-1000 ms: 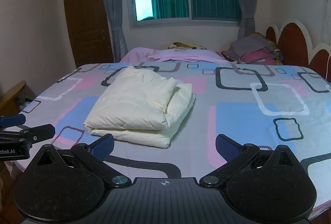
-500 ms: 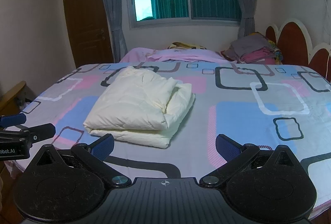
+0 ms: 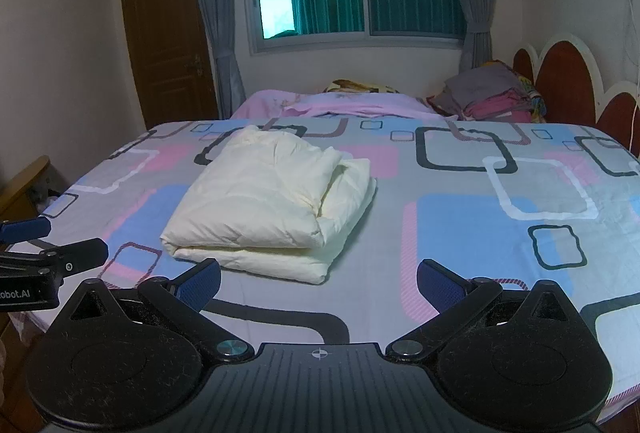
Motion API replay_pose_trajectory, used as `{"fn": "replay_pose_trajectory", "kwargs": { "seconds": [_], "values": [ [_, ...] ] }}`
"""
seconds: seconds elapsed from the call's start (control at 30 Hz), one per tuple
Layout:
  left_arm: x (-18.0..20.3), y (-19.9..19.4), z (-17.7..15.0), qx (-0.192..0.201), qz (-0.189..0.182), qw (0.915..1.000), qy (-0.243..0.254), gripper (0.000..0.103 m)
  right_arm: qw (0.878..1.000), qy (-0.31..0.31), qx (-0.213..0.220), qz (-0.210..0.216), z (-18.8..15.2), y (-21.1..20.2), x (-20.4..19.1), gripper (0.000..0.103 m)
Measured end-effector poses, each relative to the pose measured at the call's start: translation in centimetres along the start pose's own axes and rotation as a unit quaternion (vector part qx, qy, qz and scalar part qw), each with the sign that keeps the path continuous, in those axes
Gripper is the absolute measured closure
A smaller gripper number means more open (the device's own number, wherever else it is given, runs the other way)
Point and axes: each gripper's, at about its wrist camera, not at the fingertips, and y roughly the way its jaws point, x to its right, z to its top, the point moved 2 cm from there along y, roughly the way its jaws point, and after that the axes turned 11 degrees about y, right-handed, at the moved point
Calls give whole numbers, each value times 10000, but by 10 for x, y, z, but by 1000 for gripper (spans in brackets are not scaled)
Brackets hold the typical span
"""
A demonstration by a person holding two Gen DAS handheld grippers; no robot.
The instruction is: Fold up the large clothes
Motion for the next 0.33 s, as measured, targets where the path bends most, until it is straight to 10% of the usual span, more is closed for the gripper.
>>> {"fn": "replay_pose_trajectory", "kwargs": {
  "seconds": [0.33],
  "values": [
    [-5, 0, -1, 35, 23, 10000, -30, 0, 10000, -42, -14, 25, -3, 0, -3, 0]
  ]
}}
